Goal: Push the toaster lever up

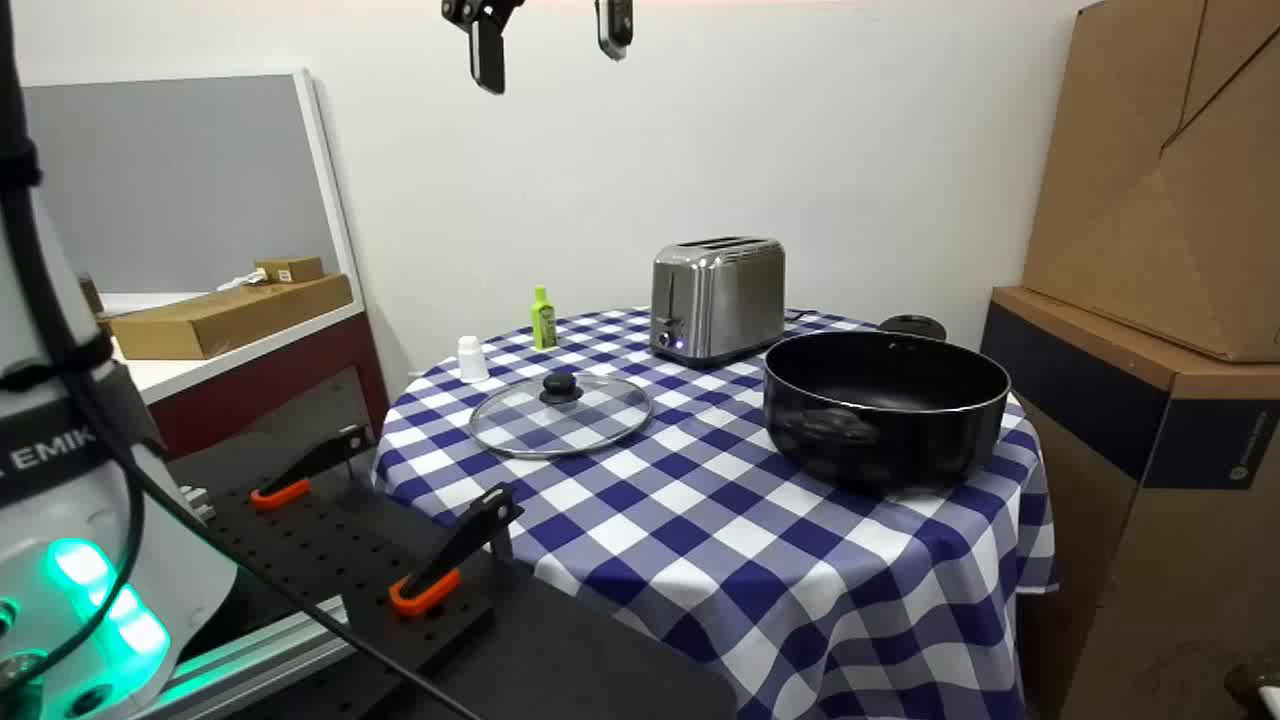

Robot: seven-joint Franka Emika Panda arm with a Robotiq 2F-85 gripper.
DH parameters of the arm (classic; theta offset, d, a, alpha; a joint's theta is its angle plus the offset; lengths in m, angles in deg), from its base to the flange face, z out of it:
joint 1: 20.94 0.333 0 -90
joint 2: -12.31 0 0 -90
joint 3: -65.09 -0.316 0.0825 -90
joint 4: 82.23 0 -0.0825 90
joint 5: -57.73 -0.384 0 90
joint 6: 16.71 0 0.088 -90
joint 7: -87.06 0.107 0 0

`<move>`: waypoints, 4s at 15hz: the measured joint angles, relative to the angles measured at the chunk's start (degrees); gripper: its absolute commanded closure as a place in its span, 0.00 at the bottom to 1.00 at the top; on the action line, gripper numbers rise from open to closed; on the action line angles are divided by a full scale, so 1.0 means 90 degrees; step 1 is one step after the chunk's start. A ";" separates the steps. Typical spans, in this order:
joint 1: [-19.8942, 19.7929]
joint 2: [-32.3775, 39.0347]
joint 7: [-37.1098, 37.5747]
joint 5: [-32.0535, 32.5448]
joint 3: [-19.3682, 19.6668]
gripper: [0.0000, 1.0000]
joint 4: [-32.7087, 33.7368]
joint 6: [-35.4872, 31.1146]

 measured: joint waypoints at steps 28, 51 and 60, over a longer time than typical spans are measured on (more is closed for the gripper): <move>0.0029 0.3674 0.2832 0.0308 -0.0749 0.00 0.0093 -0.5825; 0.2389 0.7979 0.3637 -0.0152 0.0782 0.00 0.3121 -0.8005; 0.2395 0.8538 0.3623 -0.0600 0.0783 0.00 0.3660 -0.8005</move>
